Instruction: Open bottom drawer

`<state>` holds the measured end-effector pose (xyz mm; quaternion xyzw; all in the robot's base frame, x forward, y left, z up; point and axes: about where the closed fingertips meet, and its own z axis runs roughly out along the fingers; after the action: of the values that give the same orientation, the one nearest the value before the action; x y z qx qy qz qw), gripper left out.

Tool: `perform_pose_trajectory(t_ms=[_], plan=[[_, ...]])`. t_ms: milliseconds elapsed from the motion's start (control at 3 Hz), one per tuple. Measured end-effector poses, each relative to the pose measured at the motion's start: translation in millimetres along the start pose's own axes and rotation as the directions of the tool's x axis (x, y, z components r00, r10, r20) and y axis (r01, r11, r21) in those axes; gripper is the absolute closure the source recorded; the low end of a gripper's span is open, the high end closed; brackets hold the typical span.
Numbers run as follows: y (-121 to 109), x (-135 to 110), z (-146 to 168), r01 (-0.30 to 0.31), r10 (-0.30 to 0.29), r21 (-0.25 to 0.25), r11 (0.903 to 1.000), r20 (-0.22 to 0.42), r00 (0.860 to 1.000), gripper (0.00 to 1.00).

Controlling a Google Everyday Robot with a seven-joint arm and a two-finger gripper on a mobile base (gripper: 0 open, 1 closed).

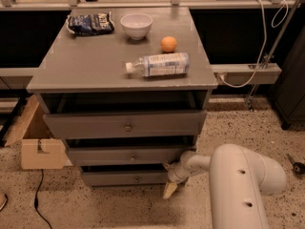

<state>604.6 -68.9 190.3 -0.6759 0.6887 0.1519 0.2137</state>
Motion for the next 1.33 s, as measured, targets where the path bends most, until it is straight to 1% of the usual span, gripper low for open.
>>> perform_pose_trajectory(t_ms=[333,667,1000,1333], plan=[[-5,12,15,-0.041,0.041,-0.011,0.9991,-0.002,0.999,0.27],[7,22,11,-0.069,0.069,0.004,0.9976,-0.007,0.998,0.58],[6,19,8,-0.069,0.069,0.004,0.9976,-0.006,0.998,0.81],[42,25,1,-0.077,0.078,-0.024,0.9967,0.04,0.996,1.0]])
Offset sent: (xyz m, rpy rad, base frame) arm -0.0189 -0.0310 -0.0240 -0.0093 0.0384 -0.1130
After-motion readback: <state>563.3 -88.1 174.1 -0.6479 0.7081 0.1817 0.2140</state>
